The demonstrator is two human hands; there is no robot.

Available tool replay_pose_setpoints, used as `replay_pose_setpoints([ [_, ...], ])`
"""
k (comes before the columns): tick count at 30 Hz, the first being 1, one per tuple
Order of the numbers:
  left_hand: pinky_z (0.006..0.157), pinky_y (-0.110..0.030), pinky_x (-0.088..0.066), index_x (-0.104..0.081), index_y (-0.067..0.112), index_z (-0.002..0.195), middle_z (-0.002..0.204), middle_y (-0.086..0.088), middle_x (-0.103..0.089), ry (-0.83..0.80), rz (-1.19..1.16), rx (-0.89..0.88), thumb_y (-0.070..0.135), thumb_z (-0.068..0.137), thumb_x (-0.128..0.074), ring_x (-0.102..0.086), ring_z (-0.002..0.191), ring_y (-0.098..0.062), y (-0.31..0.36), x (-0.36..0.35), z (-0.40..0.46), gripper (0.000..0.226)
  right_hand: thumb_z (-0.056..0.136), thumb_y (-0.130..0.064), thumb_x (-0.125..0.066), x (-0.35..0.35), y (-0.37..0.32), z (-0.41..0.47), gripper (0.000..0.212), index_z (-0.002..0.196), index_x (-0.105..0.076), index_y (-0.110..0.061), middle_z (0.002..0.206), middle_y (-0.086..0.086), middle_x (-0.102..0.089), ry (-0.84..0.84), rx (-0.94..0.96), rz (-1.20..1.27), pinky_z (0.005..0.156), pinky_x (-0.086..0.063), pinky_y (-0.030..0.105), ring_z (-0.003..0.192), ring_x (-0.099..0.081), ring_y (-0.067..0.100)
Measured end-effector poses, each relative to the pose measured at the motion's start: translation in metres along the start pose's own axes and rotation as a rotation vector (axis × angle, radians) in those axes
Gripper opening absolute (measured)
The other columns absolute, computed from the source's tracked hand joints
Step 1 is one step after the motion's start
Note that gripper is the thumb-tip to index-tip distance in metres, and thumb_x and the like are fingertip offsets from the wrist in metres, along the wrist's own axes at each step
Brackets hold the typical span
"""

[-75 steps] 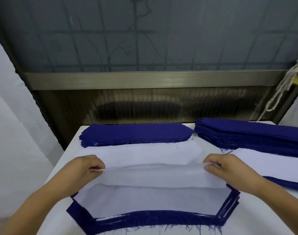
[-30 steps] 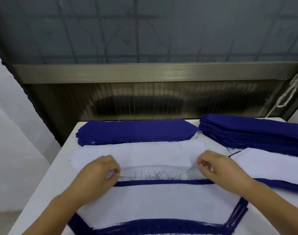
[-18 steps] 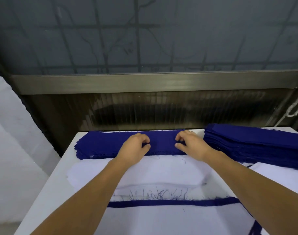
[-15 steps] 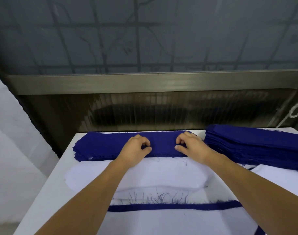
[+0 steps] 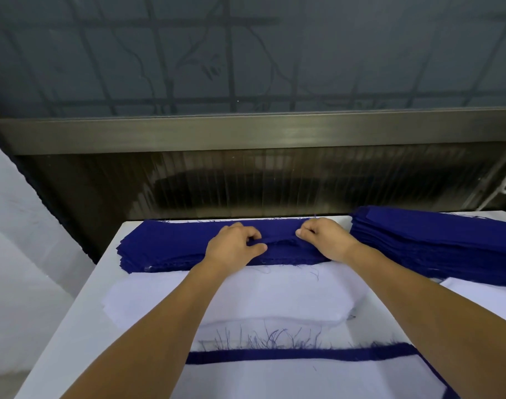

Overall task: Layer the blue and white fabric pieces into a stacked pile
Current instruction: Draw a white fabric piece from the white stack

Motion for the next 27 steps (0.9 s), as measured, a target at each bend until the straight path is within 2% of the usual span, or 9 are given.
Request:
replay_pose_setpoints([
  [3,0.076,-0.027,-0.050,-0.066,0.027,0.115,0.109,0.008,-0.064,0.000,-0.033,-0.008,0.037,0.097,-0.052,-0.056,0.093,-0.009,-0.001,0.002,0.002,0.024,0.100,-0.037,-0.047,0.001,-0.002,-0.003,0.034,0.085,-0.064,-0.012,0.082,0.001,-0.064,0.025,0.001,-0.013,0.070,-0.048,0.026,0.080,-0.060,0.017],
  [5,0.080,-0.031,-0.054,-0.068,0.026,0.112,0.104,0.007,-0.067,-0.013,-0.051,0.015,0.033,0.099,-0.050,-0.060,0.090,-0.010,-0.004,0.002,0.004,0.023,0.099,-0.041,-0.047,0.001,-0.005,-0.006,0.032,0.082,-0.062,-0.019,0.080,-0.004,-0.062,0.022,0.001,-0.025,0.067,-0.046,0.024,0.080,-0.059,0.015],
  [9,0.070,-0.030,-0.053,-0.070,0.024,0.100,0.090,0.006,-0.067,0.022,-0.036,0.096,0.034,0.094,-0.059,-0.060,0.081,-0.011,-0.008,0.002,0.009,0.016,0.088,-0.061,-0.054,0.003,-0.021,-0.012,0.032,0.080,-0.057,-0.030,0.075,-0.009,-0.061,0.015,0.016,-0.068,0.061,-0.043,0.023,0.071,-0.057,0.008],
  [12,0.070,-0.030,-0.053,-0.067,0.025,0.100,0.091,0.005,-0.066,0.023,-0.029,0.132,0.034,0.090,-0.065,-0.060,0.081,-0.012,-0.010,-0.001,0.012,0.013,0.096,-0.048,-0.050,-0.001,-0.039,-0.015,0.023,0.091,-0.059,-0.027,0.089,-0.009,-0.064,0.038,0.105,-0.160,0.069,-0.049,0.027,0.080,-0.059,0.010],
  [15,0.077,-0.033,-0.055,-0.068,0.025,0.100,0.095,0.005,-0.066,-0.011,-0.078,0.141,0.032,0.088,-0.068,-0.060,0.086,-0.014,-0.012,-0.004,0.014,0.014,0.103,-0.032,-0.041,0.000,-0.045,-0.016,0.023,0.097,-0.060,-0.021,0.100,-0.002,-0.065,0.108,0.124,-0.242,0.076,-0.046,0.026,0.089,-0.059,0.015],
  [19,0.081,-0.032,-0.055,-0.068,0.025,0.100,0.097,0.005,-0.066,-0.047,-0.119,0.157,0.029,0.087,-0.070,-0.060,0.089,-0.013,-0.014,-0.006,0.018,0.015,0.096,-0.047,-0.050,-0.001,-0.046,-0.018,0.023,0.099,-0.061,-0.027,0.091,-0.008,-0.065,0.078,0.109,-0.158,0.071,-0.051,0.027,0.082,-0.060,0.009],
  [23,0.084,-0.032,-0.055,-0.067,0.025,0.091,0.097,0.002,-0.068,-0.059,-0.158,0.175,0.026,0.084,-0.073,-0.061,0.089,-0.013,-0.015,-0.008,0.019,0.009,0.102,-0.033,-0.042,-0.002,-0.054,-0.017,0.022,0.107,-0.061,-0.022,0.104,-0.004,-0.065,0.106,0.153,-0.312,0.079,-0.052,0.029,0.092,-0.060,0.014],
  [25,0.083,-0.033,-0.055,-0.066,0.024,0.087,0.095,0.002,-0.067,-0.087,-0.185,0.190,0.032,0.081,-0.076,-0.061,0.088,-0.014,-0.016,-0.009,0.019,0.014,0.103,-0.028,-0.040,-0.001,-0.052,-0.015,0.023,0.105,-0.061,-0.020,0.103,-0.001,-0.066,0.111,0.133,-0.287,0.078,-0.051,0.028,0.091,-0.061,0.016],
  [27,0.077,-0.032,-0.053,-0.068,0.022,0.084,0.088,0.004,-0.067,-0.128,-0.252,0.223,0.048,0.074,-0.077,-0.060,0.085,-0.013,-0.017,-0.011,0.018,0.029,0.102,-0.025,-0.044,-0.001,-0.050,-0.014,0.020,0.108,-0.062,-0.020,0.103,0.000,-0.067,0.100,0.122,-0.240,0.077,-0.051,0.026,0.089,-0.061,0.015],
])
Point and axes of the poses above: each hand's wrist, its own z-axis towards the middle knuckle, its own x-axis out of the back of the hand, y = z × x, the point moved 9 cm from there along z, towards the middle knuckle
